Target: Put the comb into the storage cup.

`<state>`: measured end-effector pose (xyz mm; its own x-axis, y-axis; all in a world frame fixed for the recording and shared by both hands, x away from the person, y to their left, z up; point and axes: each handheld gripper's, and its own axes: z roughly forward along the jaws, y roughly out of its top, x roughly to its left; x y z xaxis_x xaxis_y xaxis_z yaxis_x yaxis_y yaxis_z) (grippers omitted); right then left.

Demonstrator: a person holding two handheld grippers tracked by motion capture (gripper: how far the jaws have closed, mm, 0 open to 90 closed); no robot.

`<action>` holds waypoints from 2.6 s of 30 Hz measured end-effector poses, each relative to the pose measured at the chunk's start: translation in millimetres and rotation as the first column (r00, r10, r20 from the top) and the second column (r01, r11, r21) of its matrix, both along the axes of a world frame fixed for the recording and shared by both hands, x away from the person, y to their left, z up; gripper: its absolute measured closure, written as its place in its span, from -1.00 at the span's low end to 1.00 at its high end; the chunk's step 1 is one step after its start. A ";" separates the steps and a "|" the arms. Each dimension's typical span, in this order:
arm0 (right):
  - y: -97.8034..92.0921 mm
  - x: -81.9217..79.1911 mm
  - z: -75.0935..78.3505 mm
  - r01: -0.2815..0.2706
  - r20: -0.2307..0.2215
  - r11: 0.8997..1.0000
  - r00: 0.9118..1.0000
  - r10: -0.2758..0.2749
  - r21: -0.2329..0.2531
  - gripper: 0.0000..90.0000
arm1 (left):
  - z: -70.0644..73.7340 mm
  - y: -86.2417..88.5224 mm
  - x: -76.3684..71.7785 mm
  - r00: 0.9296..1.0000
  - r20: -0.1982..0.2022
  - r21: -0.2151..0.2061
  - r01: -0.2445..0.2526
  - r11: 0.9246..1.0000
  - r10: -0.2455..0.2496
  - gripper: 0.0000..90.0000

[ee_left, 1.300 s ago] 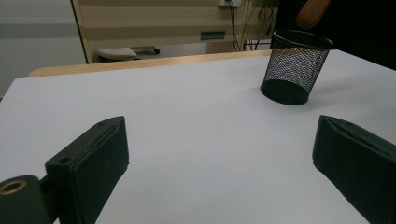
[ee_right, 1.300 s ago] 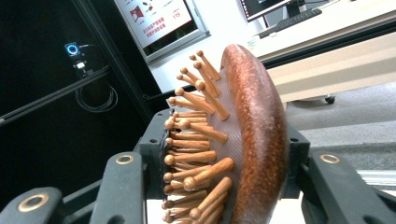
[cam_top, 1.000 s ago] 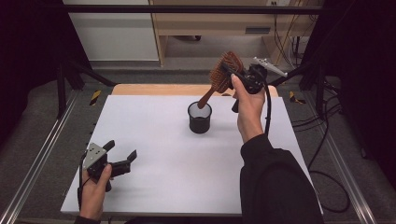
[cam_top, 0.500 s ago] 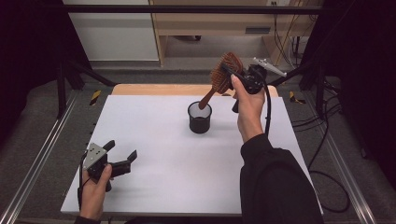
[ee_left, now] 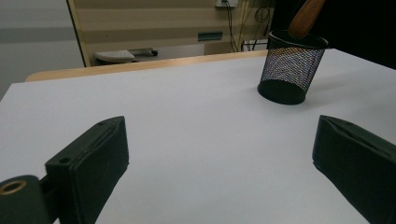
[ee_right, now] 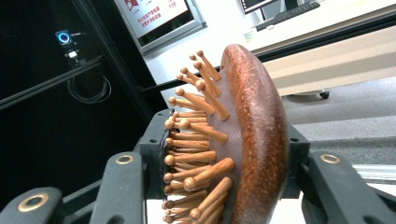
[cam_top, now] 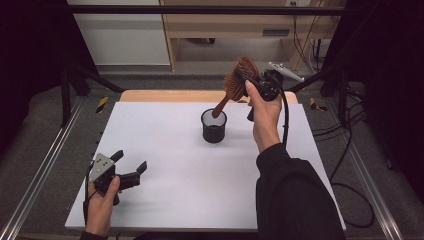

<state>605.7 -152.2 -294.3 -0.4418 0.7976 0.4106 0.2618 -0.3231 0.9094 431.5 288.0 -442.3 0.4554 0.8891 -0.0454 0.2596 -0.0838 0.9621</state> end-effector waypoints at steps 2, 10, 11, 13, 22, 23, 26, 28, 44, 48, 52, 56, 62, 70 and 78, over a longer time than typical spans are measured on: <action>1.1 0.0 -0.7 -0.001 -0.001 1.000 1.000 0.001 -0.003 0.11 | 0.0 0.1 0.0 1.000 0.000 0.000 0.000 1.000 0.000 -0.91; 6.2 1.5 -4.2 -0.013 -0.015 1.000 1.000 0.013 -0.026 0.11 | 0.2 0.2 -0.1 1.000 0.004 0.006 -0.002 1.000 0.002 -0.91; 6.9 1.9 -4.6 -0.015 -0.016 0.999 1.000 0.015 -0.029 0.11 | 0.2 0.3 -0.1 1.000 0.003 0.005 -0.002 1.000 0.002 -0.91; 8.5 2.5 -5.8 -0.018 -0.021 0.999 1.000 0.018 -0.032 0.11 | -0.1 0.1 0.1 1.000 0.000 0.000 0.002 1.000 -0.002 -0.91; 12.4 4.0 -18.7 -0.028 -0.055 0.999 0.998 0.026 -0.038 0.11 | 0.2 0.0 -0.1 1.000 0.003 0.006 -0.001 1.000 0.001 -0.91; 12.4 4.3 -19.8 -0.029 -0.057 0.999 0.998 0.027 -0.040 0.11 | 0.1 0.0 0.0 1.000 0.002 0.006 -0.001 1.000 0.001 -0.91; 13.1 5.3 -22.7 -0.030 -0.063 0.999 0.998 0.027 -0.043 0.11 | 0.1 0.0 0.0 1.000 0.003 0.006 0.000 1.000 0.000 -0.91; 13.9 5.7 -23.6 -0.031 -0.066 0.999 0.997 0.028 -0.044 0.11 | 0.0 -0.1 0.0 1.000 0.002 0.007 0.000 1.000 0.000 -0.91; 24.3 8.4 -29.5 -0.053 -0.082 0.996 0.996 0.047 -0.071 0.11 | 0.2 -0.3 -0.1 1.000 0.003 0.006 0.002 1.000 -0.002 -0.91; 26.9 9.2 -30.8 -0.056 -0.087 0.995 0.995 0.050 -0.077 0.10 | 0.3 -0.4 -0.1 1.000 0.004 0.005 0.002 1.000 -0.002 -0.91; 28.8 10.1 -32.7 -0.058 -0.091 0.995 0.995 0.050 -0.086 0.10 | 0.3 -0.4 -0.1 1.000 0.004 0.005 0.002 1.000 -0.002 -0.91; 29.9 11.1 -33.7 -0.059 -0.096 0.994 0.994 0.051 -0.087 0.10 | 0.3 -0.3 0.0 1.000 0.004 0.006 0.003 1.000 -0.003 -0.91; 32.5 12.9 -35.8 -0.063 -0.105 0.994 0.993 0.053 -0.091 0.10 | 0.4 -0.4 -0.1 1.000 0.004 0.005 0.003 1.000 -0.003 -0.91; 35.8 14.3 -38.4 -0.068 -0.117 0.993 0.991 0.057 -0.097 0.10 | 0.4 -0.4 -0.1 1.000 0.005 0.005 0.003 1.000 -0.004 -0.91; 37.6 15.8 -40.4 -0.073 -0.126 0.992 0.990 0.060 -0.101 0.10 | 0.5 -0.4 0.0 1.000 0.005 0.004 0.005 1.000 -0.005 -0.91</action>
